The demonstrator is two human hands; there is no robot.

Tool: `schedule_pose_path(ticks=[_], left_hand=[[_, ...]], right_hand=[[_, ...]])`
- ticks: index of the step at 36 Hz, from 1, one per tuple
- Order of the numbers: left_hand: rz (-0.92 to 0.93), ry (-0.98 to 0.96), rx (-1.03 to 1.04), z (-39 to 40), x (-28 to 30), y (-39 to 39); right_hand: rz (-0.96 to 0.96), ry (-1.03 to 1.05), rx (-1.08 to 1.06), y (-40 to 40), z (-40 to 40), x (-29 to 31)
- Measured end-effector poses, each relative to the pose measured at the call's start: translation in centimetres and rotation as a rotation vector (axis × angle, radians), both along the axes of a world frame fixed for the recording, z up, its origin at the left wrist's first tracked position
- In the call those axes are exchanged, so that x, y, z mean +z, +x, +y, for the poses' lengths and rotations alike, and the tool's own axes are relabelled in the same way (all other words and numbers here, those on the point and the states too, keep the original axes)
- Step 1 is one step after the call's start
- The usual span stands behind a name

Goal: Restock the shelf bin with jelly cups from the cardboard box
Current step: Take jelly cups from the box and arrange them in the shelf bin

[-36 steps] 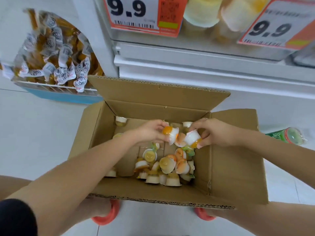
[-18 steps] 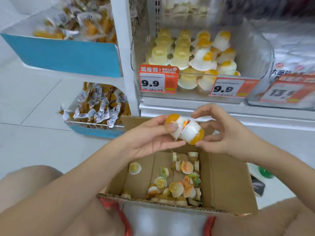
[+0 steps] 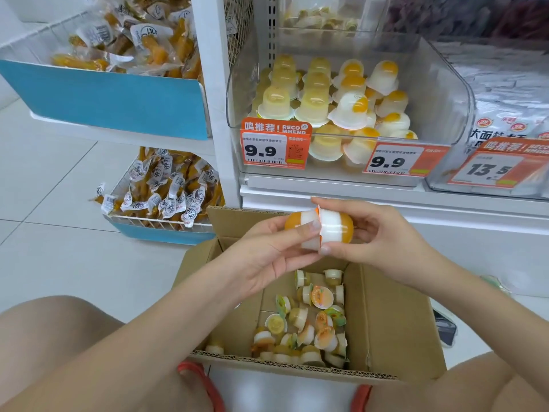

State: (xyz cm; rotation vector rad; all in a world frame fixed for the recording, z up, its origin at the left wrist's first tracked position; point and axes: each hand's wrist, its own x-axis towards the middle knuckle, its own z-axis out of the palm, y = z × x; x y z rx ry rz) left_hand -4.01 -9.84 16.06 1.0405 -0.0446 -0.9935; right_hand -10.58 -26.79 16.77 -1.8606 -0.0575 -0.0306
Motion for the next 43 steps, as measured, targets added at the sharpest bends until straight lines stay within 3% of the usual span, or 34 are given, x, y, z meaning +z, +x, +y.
schedule_pose_path(ticks=[14, 18, 23, 26, 32, 38, 43], left_hand=[[0.026, -0.008, -0.081, -0.2, 1.1, 0.1], [-0.204, 0.120, -0.110, -1.0, 2.1, 1.8], [-0.792, 0.523, -0.074, -1.2, 3.5, 5.3], [-1.029, 0.688, -0.007, -1.0, 3.2, 6.8], [-1.061, 0.799, 0.001, -1.5, 2.0, 8.3], [-1.255, 0.858, -0.047, -1.7, 1.6, 9.0], [-1.287, 0.847, -0.038, -1.9, 1.6, 9.5]], right_hand=[[-0.031, -0.072, -0.021, 0.3, 0.1, 0.6], [-0.073, -0.096, -0.164, 0.8, -0.6, 1.6], [-0.171, -0.172, -0.392, 2.4, -3.7, 5.0], [-0.160, -0.373, -0.495, 4.8, -6.8, 7.6], [-0.001, -0.753, -0.552, 12.1, -12.7, 10.9], [0.190, -0.979, -0.537, 16.8, -14.3, 10.9], [0.240, -1.047, -0.513, 18.0, -14.7, 10.3]])
